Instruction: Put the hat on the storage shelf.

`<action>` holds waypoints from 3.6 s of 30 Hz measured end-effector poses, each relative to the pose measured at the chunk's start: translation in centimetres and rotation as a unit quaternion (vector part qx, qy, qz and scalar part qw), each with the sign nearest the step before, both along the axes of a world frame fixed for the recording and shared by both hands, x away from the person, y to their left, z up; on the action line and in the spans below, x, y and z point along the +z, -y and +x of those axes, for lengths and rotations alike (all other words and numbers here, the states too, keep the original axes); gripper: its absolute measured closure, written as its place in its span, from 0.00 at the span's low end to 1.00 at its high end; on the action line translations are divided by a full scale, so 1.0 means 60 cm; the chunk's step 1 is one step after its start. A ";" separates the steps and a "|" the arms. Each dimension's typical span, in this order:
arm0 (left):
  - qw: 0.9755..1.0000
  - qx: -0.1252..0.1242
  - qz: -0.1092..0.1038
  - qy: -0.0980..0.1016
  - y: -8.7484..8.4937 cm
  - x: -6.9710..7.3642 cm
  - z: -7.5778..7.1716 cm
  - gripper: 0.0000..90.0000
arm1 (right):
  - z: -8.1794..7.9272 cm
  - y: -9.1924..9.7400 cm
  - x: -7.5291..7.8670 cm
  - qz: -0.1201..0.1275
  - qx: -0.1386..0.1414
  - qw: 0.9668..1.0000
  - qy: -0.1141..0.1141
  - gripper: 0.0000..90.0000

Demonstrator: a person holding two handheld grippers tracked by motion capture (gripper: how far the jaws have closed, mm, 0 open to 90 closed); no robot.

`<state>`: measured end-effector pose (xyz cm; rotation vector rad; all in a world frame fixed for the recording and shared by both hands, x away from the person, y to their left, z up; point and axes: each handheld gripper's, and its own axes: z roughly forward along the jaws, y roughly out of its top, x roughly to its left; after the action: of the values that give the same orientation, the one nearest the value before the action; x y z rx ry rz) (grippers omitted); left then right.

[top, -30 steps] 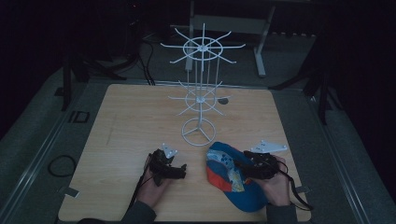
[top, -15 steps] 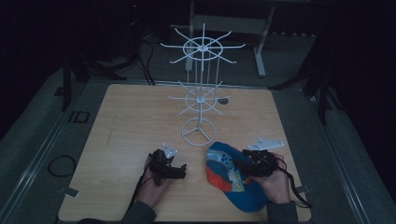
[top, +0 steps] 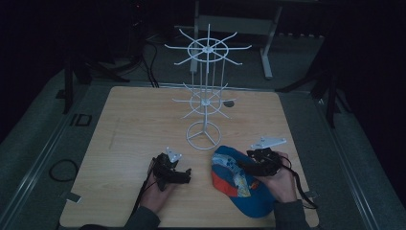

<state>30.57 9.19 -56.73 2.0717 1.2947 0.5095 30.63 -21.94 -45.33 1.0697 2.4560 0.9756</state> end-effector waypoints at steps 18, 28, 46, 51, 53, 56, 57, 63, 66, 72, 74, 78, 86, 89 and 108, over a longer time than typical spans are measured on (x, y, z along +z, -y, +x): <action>1.000 0.002 -0.002 0.002 0.001 -0.001 0.000 0.03 | 0.030 -0.010 0.005 -0.013 0.017 0.999 -0.029 0.45; 1.000 0.002 -0.002 0.002 0.001 -0.001 0.000 0.03 | 0.043 -0.018 0.004 -0.022 0.028 0.999 -0.040 0.45; 1.000 0.001 -0.001 0.003 0.000 -0.001 0.000 0.03 | 0.066 -0.028 -0.010 -0.047 0.037 0.996 -0.068 0.44; 1.000 0.001 -0.001 0.003 0.000 -0.001 0.000 0.03 | 0.071 -0.032 -0.015 -0.053 0.039 0.995 -0.075 0.44; 1.000 0.001 -0.001 0.003 0.000 -0.001 0.000 0.03 | 0.073 -0.033 -0.017 -0.055 0.039 0.995 -0.077 0.44; 1.000 0.001 -0.001 0.003 0.000 -0.001 0.000 0.03 | 0.075 -0.034 -0.019 -0.054 0.039 0.995 -0.080 0.43; 1.000 0.001 -0.001 0.003 0.000 -0.001 0.000 0.03 | 0.076 -0.035 -0.021 -0.057 0.039 0.994 -0.082 0.43; 1.000 0.001 -0.001 0.003 0.000 -0.001 0.000 0.03 | 0.080 -0.041 -0.028 -0.066 0.041 0.993 -0.093 0.41; 1.000 0.001 -0.001 0.003 0.000 -0.001 0.000 0.03 | 0.081 -0.042 -0.030 -0.069 0.039 0.992 -0.096 0.40; 1.000 0.002 -0.002 0.003 0.001 -0.001 0.000 0.03 | 0.085 -0.045 -0.037 -0.075 0.041 0.991 -0.106 0.39; 1.000 0.002 -0.002 0.003 0.001 -0.001 0.000 0.03 | 0.087 -0.046 -0.039 -0.078 0.042 0.990 -0.109 0.39; 1.000 0.001 -0.001 0.003 0.000 -0.001 0.000 0.03 | 0.090 -0.047 -0.043 -0.080 0.042 0.989 -0.115 0.39; 1.000 0.000 0.000 0.002 0.000 0.000 0.000 0.03 | 0.096 -0.050 -0.053 -0.090 0.042 0.987 -0.127 0.39; 1.000 0.001 0.000 0.002 0.000 0.000 0.000 0.03 | 0.099 -0.051 -0.056 -0.095 0.044 0.986 -0.131 0.39; 1.000 0.000 0.001 0.002 0.000 0.000 0.000 0.03 | 0.100 -0.062 -0.071 -0.141 0.059 0.978 -0.143 0.90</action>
<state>30.58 9.19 -56.75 2.0707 1.2926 0.5146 36.62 -18.22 -49.61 1.0362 2.8101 0.5072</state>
